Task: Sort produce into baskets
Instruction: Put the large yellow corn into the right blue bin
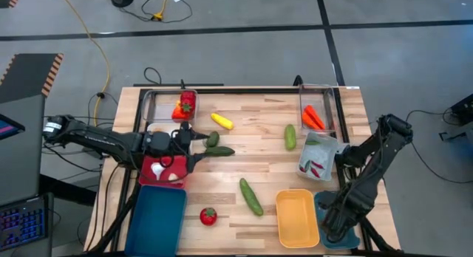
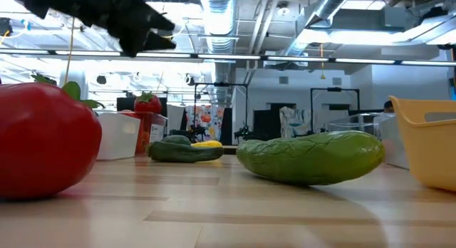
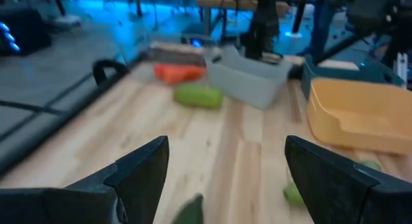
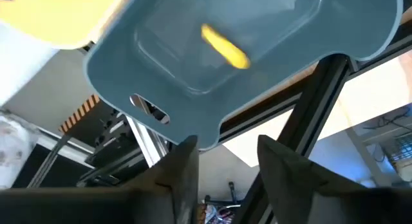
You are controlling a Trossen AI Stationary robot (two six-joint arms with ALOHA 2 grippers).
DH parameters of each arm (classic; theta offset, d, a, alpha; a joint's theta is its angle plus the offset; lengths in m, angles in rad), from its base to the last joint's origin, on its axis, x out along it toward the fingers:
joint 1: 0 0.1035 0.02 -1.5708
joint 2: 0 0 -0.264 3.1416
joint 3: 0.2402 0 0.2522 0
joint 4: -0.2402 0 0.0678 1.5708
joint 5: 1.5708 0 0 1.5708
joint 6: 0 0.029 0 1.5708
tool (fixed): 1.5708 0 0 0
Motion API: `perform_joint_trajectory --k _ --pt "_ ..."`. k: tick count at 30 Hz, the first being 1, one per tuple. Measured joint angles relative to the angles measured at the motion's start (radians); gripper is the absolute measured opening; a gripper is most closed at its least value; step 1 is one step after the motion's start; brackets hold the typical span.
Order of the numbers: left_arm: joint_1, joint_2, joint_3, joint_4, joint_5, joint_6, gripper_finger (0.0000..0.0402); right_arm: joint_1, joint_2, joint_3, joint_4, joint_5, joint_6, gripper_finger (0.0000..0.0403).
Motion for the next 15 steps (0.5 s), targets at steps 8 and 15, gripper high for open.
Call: perform_joint_trajectory --k 8,15 --pt "0.119 0.042 0.213 -0.224 -0.003 0.072 0.0297 -0.055 0.0 0.0 0.005 -0.001 -0.07 0.0211" --pt "0.27 0.227 0.4 -0.378 0.141 0.242 0.0297 -0.114 -0.001 0.0 0.004 0.001 -0.253 0.0198"
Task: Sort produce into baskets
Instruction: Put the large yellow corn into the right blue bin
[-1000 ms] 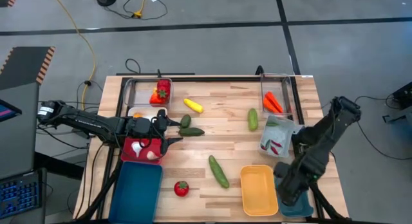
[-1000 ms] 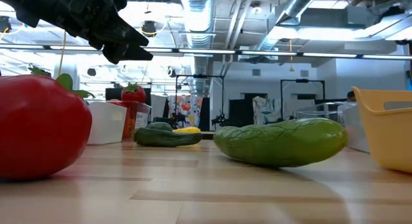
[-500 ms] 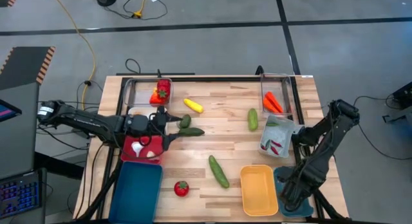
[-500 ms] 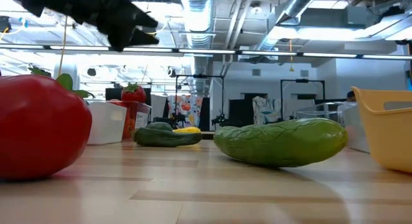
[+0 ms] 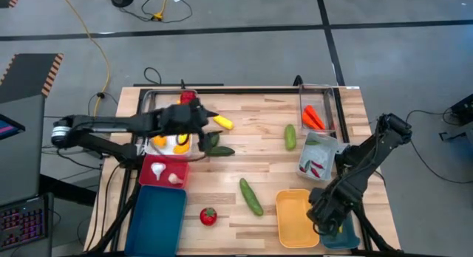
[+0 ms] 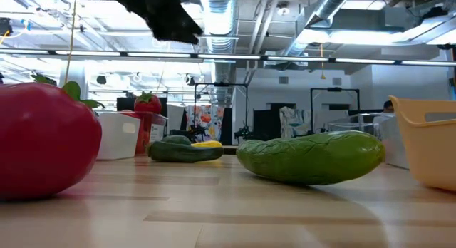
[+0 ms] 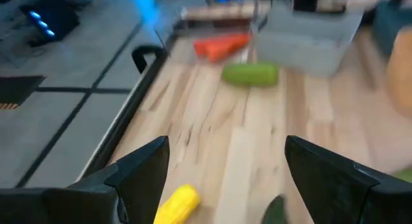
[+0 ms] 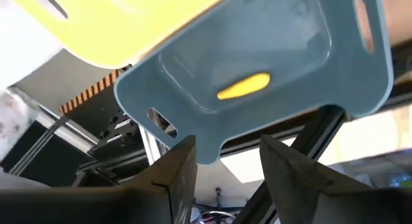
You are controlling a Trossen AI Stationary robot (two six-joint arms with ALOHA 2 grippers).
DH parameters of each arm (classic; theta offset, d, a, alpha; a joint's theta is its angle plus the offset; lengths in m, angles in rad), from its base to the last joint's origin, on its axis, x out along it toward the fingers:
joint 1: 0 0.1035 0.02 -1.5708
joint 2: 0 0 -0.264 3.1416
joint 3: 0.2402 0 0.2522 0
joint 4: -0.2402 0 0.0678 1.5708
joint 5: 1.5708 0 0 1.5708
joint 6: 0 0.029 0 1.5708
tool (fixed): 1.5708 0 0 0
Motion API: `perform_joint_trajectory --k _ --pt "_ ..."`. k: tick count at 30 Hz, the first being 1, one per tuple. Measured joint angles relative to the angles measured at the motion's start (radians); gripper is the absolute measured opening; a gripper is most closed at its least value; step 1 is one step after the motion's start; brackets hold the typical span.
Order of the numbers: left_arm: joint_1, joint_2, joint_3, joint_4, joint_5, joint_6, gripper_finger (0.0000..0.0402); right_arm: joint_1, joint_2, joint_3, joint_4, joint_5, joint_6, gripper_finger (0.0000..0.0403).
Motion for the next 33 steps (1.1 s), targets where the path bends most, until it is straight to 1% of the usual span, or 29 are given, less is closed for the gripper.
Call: perform_joint_trajectory --k 3,6,11,14,18,21,25,28,33 --pt "0.058 0.101 0.08 -0.068 0.07 0.083 0.0297 -0.022 0.0 0.0 0.003 0.013 -0.057 0.019" --pt "0.103 0.213 0.151 -0.136 0.11 0.149 0.0297 -0.038 0.0 0.0 0.004 0.055 -0.114 0.0183" --pt "0.158 0.389 0.268 -0.24 0.117 0.241 0.0297 -0.058 0.0 0.0 0.006 0.162 -0.212 0.0178" --pt "0.179 0.484 0.333 -0.329 0.115 0.288 0.0297 -0.073 0.0 0.0 0.007 0.212 -0.24 0.0178" --pt "0.197 0.582 0.392 -0.379 0.113 0.349 0.0297 -0.097 0.0 0.0 0.008 0.254 -0.25 0.0178" --pt "0.205 0.632 0.405 -0.379 0.101 0.402 0.0297 -0.11 0.0 0.0 0.008 0.279 -0.253 0.0178" --pt "0.208 0.667 0.411 -0.381 0.083 0.455 0.0297 -0.121 0.0 0.0 0.018 0.3 -0.296 0.0178" --pt "0.207 0.67 0.41 -0.404 0.089 0.484 0.0297 -0.127 -0.001 0.0 0.017 0.315 -0.299 0.0178" --pt "0.21 0.669 0.411 -0.384 0.091 0.484 0.0291 -0.139 -0.001 0.0 0.018 0.318 -0.302 0.0178"
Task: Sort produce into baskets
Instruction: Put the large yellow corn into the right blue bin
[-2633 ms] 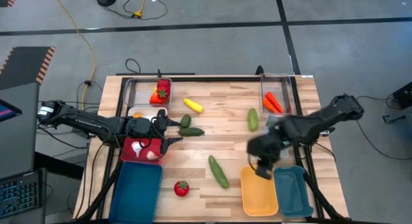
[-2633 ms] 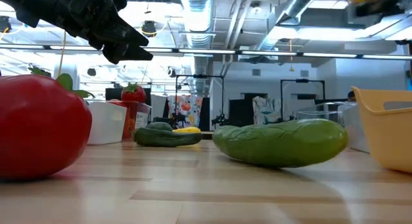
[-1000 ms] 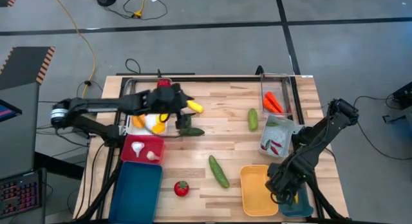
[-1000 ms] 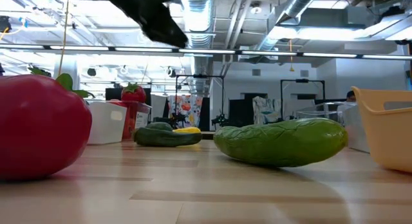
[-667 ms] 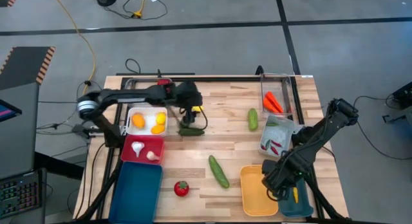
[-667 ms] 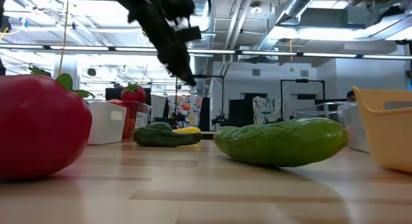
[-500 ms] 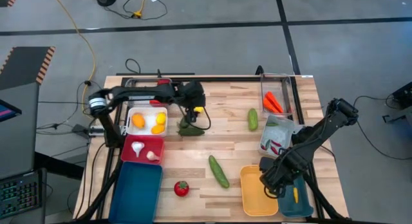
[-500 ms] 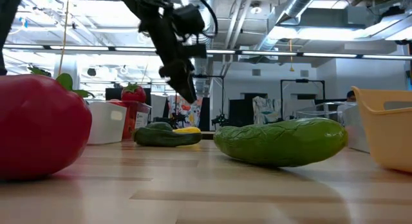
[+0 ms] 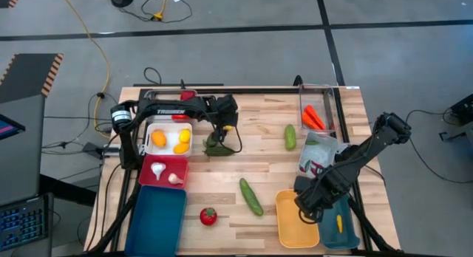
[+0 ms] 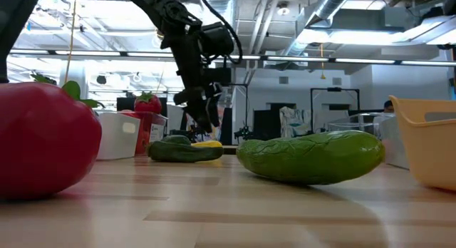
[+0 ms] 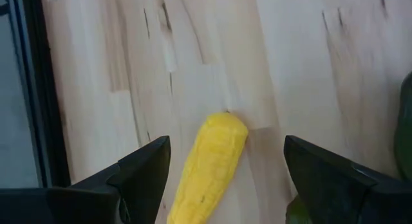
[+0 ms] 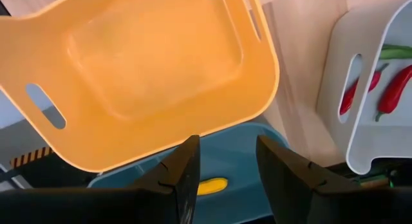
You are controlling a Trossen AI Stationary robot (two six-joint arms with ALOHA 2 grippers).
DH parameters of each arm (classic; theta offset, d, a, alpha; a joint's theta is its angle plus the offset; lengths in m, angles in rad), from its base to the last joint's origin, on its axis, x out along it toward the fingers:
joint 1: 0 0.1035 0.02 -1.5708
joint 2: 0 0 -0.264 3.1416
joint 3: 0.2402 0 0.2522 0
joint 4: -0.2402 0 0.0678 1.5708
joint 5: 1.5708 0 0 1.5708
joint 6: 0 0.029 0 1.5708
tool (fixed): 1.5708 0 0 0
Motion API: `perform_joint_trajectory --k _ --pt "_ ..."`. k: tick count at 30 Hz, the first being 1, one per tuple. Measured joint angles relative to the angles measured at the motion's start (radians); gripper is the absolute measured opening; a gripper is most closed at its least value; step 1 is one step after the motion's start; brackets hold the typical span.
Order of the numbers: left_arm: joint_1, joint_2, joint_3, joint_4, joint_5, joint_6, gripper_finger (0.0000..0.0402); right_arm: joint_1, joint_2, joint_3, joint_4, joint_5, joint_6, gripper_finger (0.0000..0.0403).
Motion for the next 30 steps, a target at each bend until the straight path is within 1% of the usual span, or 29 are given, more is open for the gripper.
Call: perform_joint_trajectory --k 4,11,16,20,23,25,30 --pt "0.003 0.025 0.0 0.01 0.024 -0.001 0.0276 -0.005 0.0 0.0 0.005 0.0 0.0 0.0178" --pt "0.004 0.103 0.0 0.035 -0.03 0.0 0.0249 -0.004 0.0 0.0 0.021 0.0 0.001 0.0178" --pt "0.008 0.148 0.001 0.039 -0.038 -0.001 0.0236 -0.004 0.0 0.0 0.021 0.008 0.001 0.0178" --pt "0.006 0.158 0.003 0.038 -0.047 -0.008 0.0212 -0.004 0.0 0.0 0.022 0.033 0.002 0.0178" --pt "0.006 0.156 0.003 0.036 -0.045 -0.009 0.0187 -0.004 0.0 0.0 0.021 0.083 -0.015 0.0177" --pt "0.006 0.153 0.002 0.035 -0.046 -0.011 0.0168 0.0 -0.003 0.0 0.023 0.139 -0.046 0.0177" --pt "0.007 0.153 0.002 0.029 -0.055 -0.027 0.0133 0.004 -0.047 0.0 0.014 0.239 -0.07 0.0177"
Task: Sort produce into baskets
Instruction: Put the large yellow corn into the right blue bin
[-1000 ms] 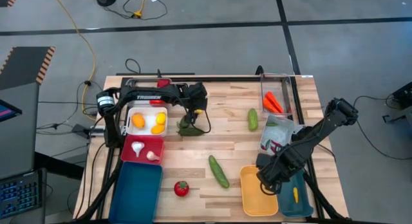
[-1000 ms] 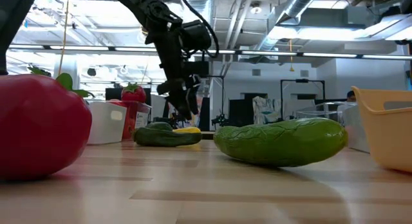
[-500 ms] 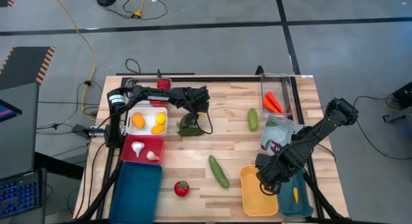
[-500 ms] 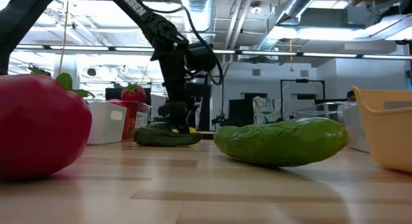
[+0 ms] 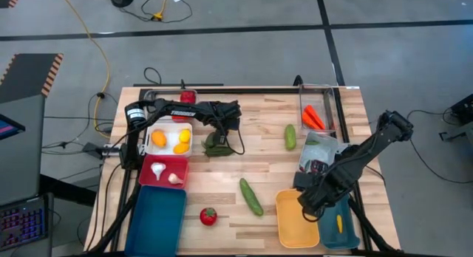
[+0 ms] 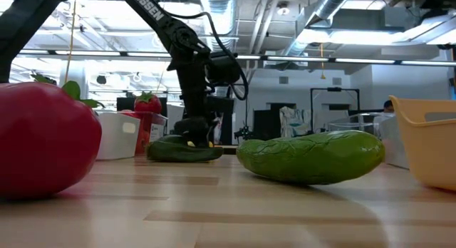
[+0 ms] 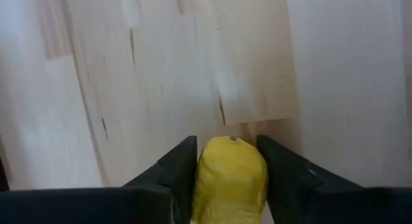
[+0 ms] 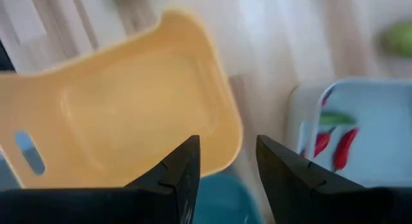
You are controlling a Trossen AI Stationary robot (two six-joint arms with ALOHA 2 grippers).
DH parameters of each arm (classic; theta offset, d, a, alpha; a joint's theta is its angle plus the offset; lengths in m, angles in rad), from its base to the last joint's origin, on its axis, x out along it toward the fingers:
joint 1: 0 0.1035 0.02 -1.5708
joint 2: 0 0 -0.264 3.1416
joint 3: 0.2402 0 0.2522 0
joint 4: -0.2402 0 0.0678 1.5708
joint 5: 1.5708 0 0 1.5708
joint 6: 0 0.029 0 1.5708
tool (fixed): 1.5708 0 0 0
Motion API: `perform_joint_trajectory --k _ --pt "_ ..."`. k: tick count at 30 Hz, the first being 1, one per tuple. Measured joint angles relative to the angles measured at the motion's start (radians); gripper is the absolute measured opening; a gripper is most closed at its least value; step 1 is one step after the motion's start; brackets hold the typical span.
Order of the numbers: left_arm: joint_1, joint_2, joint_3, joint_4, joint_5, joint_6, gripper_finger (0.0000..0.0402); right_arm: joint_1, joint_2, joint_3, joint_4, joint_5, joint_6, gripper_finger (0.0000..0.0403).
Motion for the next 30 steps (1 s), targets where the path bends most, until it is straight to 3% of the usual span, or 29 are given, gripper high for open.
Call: perform_joint_trajectory --k 6,12,17,21,30 --pt "-0.002 0.0 0.057 -0.05 0.021 -0.068 0.0131 -0.001 -0.098 0.0 -0.002 0.23 -0.106 0.0177" --pt "-0.002 -0.001 0.236 -0.084 0.201 -0.213 0.0134 -0.001 -0.231 0.0 -0.004 0.559 -0.265 0.0177" --pt "-0.01 -0.002 0.417 -0.091 0.382 -0.316 0.0135 -0.001 -0.344 -0.033 0.012 0.763 -0.335 0.0177" --pt "-0.038 -0.003 0.542 -0.082 0.481 -0.347 0.0135 -0.001 -0.458 -0.173 0.09 0.838 -0.338 0.0177" --pt "-0.146 -0.003 0.631 0.082 0.499 -0.388 0.0135 -0.001 -0.703 -0.555 0.501 0.926 -0.346 0.0177"
